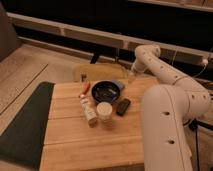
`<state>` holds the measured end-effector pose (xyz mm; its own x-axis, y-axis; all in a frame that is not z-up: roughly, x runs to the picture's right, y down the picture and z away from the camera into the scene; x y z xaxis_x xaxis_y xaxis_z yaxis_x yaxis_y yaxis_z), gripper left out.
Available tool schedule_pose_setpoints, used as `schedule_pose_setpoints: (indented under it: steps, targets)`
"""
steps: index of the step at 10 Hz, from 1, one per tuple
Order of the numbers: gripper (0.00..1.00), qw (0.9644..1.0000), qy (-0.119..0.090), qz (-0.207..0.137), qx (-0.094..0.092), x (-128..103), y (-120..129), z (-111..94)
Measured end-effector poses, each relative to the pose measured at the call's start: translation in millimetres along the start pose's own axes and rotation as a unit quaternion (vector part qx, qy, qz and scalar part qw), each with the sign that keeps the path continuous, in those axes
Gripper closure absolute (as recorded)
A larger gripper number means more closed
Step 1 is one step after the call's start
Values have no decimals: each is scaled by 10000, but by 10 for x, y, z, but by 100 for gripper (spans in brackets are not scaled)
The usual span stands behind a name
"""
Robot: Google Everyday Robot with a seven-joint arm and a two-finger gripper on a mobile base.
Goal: Place the white sponge in the ceramic bowl
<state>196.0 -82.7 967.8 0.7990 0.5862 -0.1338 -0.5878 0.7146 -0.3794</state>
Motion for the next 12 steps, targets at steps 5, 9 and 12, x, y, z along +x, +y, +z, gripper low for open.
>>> schedule_pose_setpoints:
  steps: [5, 9, 12]
  targets:
    - [35, 9992, 49, -112, -373, -99, 205, 238]
    - [35, 9974, 234, -243, -643, -165, 320, 456]
    - [35, 9955, 282, -371, -831, -269, 408, 587]
